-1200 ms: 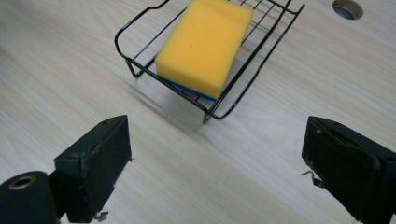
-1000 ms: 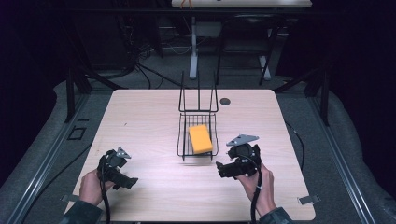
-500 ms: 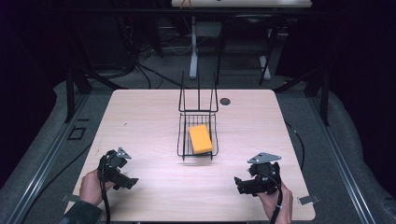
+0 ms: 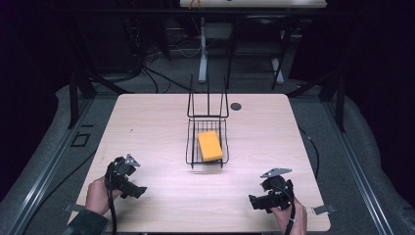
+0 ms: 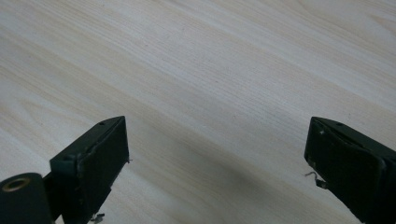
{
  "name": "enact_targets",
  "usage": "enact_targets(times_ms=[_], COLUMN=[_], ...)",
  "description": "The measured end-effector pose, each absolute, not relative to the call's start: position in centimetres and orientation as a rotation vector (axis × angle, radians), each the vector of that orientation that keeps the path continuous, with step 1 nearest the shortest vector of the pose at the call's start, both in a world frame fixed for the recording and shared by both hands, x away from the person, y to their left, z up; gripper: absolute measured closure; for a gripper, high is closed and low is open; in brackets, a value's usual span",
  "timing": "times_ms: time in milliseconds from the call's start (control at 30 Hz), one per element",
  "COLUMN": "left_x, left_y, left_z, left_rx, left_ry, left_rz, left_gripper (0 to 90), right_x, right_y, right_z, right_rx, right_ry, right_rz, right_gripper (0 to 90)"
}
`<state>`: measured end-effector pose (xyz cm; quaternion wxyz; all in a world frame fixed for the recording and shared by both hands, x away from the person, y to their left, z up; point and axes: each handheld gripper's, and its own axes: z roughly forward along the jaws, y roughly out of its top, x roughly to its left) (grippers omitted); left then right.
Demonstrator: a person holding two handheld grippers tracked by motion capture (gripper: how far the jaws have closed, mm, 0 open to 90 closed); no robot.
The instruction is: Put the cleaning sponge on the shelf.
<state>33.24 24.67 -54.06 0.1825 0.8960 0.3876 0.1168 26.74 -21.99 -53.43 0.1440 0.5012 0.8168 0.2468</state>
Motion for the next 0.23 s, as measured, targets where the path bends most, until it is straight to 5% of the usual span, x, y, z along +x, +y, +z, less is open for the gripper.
enact_targets(times_ms=[233], left_x=[33.30], left_y=[24.71], left_z=[-54.03], left_rx=[2.528], left_ry=[1.093], left_rz=[0.330], left_gripper=[0.3], right_x=[26.72], right_y=[-22.01], right_z=[-53.17], right_rx=[1.447], right_ry=[2.337], right_rz=[0.731], right_gripper=[6.5])
